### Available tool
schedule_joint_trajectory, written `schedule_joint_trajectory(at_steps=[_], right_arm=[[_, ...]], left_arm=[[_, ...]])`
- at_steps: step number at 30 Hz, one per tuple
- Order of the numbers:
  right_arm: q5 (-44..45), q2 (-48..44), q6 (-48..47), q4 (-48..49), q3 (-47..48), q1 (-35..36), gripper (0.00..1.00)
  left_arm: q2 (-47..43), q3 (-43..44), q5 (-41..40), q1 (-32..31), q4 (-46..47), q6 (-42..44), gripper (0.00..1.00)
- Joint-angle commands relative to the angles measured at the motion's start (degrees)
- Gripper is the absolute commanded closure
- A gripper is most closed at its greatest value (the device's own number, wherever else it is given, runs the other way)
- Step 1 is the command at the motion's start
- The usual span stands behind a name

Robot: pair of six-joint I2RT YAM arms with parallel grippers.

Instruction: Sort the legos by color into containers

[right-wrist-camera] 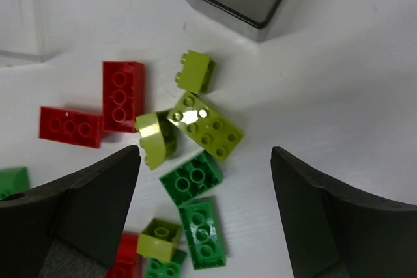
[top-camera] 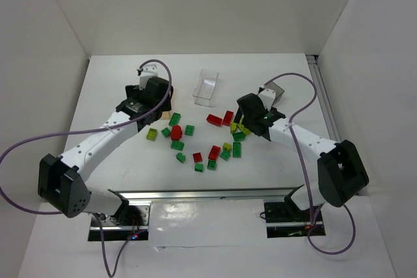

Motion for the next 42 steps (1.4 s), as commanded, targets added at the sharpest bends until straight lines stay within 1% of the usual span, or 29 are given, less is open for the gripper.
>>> schedule_joint_trajectory(at_steps=[1, 3, 5, 8, 9, 10, 12, 15, 18, 21, 22, 25, 26, 27, 29, 31, 34, 37, 39, 42], right_arm=[[-4.62, 0.06, -0.36, 10.21, -1.07, -2.97, 0.13], [-6.45, 1.91, 0.78, 11.35, -0.38, -4.38, 0.15], [-6.46, 5.06, 0.79, 11.36, 1.21, -5.61, 0.16], [-6.99, 8.49, 1.31, 12.50, 2.88, -6.23, 0.21], [-7.60, 9.38, 1.31, 12.50, 3.41, -6.76, 0.21], [-7.61, 10.34, 1.31, 12.50, 4.11, -6.76, 0.24], [-7.61, 12.89, 1.84, 13.11, 4.81, -7.38, 0.24], [-8.56, 15.09, 1.15, 15.56, 4.82, -7.99, 0.29], [-8.57, 17.20, 1.14, 15.58, 5.43, -8.52, 0.36], [-9.10, 18.61, 1.14, 15.05, 6.66, -8.52, 0.41], [-9.10, 19.48, 1.14, 15.05, 6.66, -8.52, 0.45], [-8.57, 20.02, 1.14, 14.00, 7.19, -8.52, 0.52], [-8.57, 20.02, 1.14, 13.39, 7.19, -8.52, 0.60], [-8.05, 20.02, 1.14, 12.77, 7.71, -8.52, 0.64], [-8.05, 18.45, 1.14, 11.45, 8.24, -8.52, 0.75], [-7.35, 15.11, -0.43, 10.66, 8.77, -7.99, 0.78], [-5.94, 10.03, -2.20, 8.99, 9.82, -6.86, 0.78], [-5.41, 6.24, -3.69, 7.75, 10.52, -7.55, 0.78], [-6.19, 5.61, -4.22, 6.18, 11.40, -9.13, 0.78], [-6.20, 6.56, -5.54, 6.87, 13.07, -12.21, 0.78]], left_arm=[[1.30, 2.92, 8.36, 0.69, -0.80, 0.80, 0.01], [1.30, 2.92, 11.96, 0.69, -0.80, 0.01, 0.01], [1.22, 2.92, 15.56, 0.69, 0.33, 0.80, 0.01], [-0.27, -0.41, 17.68, 1.21, 3.32, 1.58, 0.01], [-0.97, -1.03, 18.21, 1.22, 4.20, 1.59, 0.01], [-0.98, -1.73, 18.22, 1.22, 5.51, 2.46, 0.01], [-0.98, -1.74, 18.84, 1.22, 5.52, 2.47, 0.01], [-0.98, -1.74, 18.84, 1.75, 6.05, 2.99, 0.01], [-0.46, -1.13, 19.36, 1.75, 6.05, 2.99, 0.01], [-0.45, -1.12, 19.98, 1.75, 6.05, 2.99, 0.01], [-0.45, -1.12, 19.98, 1.75, 6.05, 2.99, 0.01], [-0.45, -1.12, 19.98, 1.75, 6.05, 2.99, 0.01], [-0.45, -1.12, 19.98, 1.75, 6.05, 2.99, 0.01], [-1.15, -1.73, 19.98, 1.75, 6.05, 2.99, 0.01], [-1.68, -2.35, 19.98, 1.75, 6.05, 2.99, 0.01], [-2.21, -2.36, 19.98, 1.75, 6.05, 2.47, 0.01], [-2.21, -2.36, 19.45, 1.75, 6.05, 1.94, 0.01], [-2.21, -2.36, 19.45, 1.75, 6.05, 2.46, 0.01], [-1.52, -2.36, 18.93, 1.75, 6.05, 2.47, 0.01], [-0.81, -2.36, 18.13, 1.75, 6.05, 1.94, 0.01]])
